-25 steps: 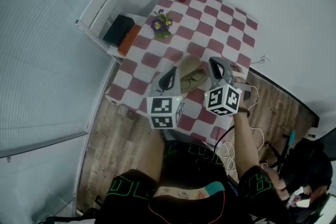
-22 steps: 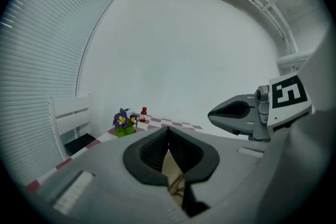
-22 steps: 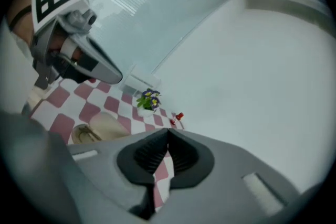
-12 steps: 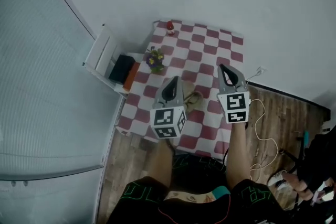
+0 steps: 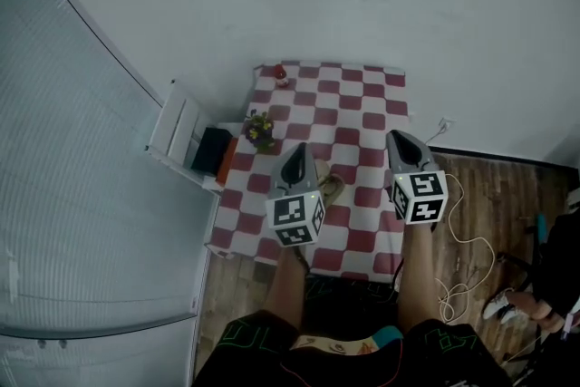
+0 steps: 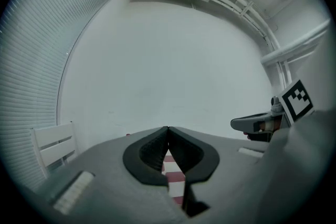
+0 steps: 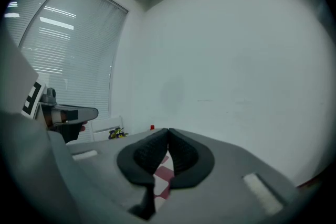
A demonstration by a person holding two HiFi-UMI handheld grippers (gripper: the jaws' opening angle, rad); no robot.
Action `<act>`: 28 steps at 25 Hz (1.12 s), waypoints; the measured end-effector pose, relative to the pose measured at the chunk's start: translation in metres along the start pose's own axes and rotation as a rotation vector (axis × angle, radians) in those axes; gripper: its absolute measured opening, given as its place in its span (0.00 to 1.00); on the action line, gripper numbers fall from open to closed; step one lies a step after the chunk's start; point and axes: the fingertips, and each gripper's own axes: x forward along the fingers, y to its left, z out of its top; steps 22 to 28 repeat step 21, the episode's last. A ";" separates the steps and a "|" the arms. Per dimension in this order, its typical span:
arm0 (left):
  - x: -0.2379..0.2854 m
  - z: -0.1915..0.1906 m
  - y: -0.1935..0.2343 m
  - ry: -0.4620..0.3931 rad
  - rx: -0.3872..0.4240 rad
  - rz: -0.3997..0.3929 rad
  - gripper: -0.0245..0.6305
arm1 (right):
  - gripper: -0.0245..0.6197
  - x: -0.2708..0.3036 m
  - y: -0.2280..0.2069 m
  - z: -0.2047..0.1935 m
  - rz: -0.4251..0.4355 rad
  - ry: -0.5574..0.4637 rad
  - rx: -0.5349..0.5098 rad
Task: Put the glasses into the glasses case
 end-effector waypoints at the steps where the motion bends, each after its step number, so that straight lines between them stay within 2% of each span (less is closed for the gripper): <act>1: 0.000 0.000 -0.001 0.003 0.006 -0.001 0.05 | 0.04 -0.001 -0.001 0.000 0.001 -0.003 0.004; 8: 0.000 -0.003 -0.003 0.016 -0.007 -0.029 0.05 | 0.05 0.003 0.004 0.001 0.024 -0.005 0.005; 16: -0.003 -0.005 0.002 0.024 -0.007 -0.024 0.05 | 0.05 0.005 0.015 0.004 0.054 -0.020 -0.005; 21: -0.004 -0.009 0.007 0.027 -0.031 -0.031 0.05 | 0.05 0.008 0.027 0.009 0.099 -0.037 -0.024; 28: -0.004 -0.009 0.007 0.027 -0.031 -0.031 0.05 | 0.05 0.008 0.027 0.009 0.099 -0.037 -0.024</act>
